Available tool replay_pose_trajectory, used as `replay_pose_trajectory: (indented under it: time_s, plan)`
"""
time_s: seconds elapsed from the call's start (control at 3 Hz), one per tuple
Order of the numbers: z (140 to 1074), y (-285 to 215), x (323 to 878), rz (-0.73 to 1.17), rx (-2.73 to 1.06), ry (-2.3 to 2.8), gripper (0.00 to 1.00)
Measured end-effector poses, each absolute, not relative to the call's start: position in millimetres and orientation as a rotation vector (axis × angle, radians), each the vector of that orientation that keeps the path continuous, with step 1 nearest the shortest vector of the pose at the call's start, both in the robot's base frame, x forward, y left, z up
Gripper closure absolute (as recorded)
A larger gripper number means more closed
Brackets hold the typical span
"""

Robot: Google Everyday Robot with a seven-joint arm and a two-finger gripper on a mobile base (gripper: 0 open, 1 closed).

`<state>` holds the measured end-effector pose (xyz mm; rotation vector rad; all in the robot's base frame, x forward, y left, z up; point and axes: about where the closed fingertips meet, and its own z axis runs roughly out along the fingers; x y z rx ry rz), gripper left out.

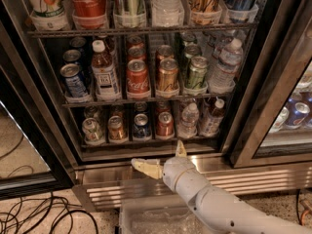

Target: Pick coke can from bottom shelf of fridge

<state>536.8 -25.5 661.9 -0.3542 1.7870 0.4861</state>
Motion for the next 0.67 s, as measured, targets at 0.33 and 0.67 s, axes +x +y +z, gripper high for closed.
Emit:
replay_pose_trajectory:
  time_s: [0.33,0.67]
  plan:
    - [641,-27,542,0.481,-0.286,1.795,0.00]
    - [624,-30,552,0.446,-0.212,1.759,0.00]
